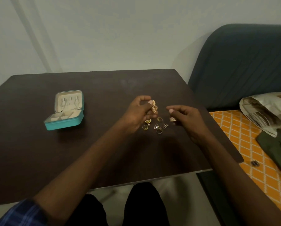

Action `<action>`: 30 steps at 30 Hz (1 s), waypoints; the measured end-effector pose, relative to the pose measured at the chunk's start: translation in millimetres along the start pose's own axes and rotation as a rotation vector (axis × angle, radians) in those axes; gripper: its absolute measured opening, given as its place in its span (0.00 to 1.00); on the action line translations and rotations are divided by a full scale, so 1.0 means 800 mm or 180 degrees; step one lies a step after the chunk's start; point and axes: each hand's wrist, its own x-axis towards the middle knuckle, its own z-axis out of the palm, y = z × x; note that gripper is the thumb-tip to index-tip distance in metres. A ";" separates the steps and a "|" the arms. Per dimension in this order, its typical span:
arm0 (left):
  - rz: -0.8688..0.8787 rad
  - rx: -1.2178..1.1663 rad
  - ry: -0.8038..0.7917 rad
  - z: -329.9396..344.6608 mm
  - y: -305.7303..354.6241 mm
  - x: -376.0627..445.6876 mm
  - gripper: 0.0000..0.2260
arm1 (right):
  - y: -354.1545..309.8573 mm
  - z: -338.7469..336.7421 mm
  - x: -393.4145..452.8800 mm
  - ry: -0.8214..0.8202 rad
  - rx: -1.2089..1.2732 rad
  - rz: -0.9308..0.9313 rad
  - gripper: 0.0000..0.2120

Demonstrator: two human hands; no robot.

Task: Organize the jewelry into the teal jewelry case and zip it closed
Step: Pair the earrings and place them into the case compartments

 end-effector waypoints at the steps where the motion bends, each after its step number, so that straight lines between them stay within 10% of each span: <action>1: -0.0091 -0.0208 0.0010 -0.006 0.005 -0.004 0.09 | -0.004 0.008 0.000 -0.0072 -0.0004 -0.0056 0.07; 16: -0.0322 0.0018 0.0770 -0.088 0.057 -0.071 0.08 | -0.061 0.130 0.008 0.0011 -0.2493 -0.2849 0.12; 23: 0.1470 0.2434 0.1198 -0.142 0.063 -0.099 0.14 | -0.092 0.183 0.010 -0.0436 -0.0691 -0.1377 0.03; 30: 0.1549 0.1639 0.0973 -0.202 0.079 -0.111 0.08 | -0.119 0.241 0.007 -0.0843 -0.0088 -0.1120 0.05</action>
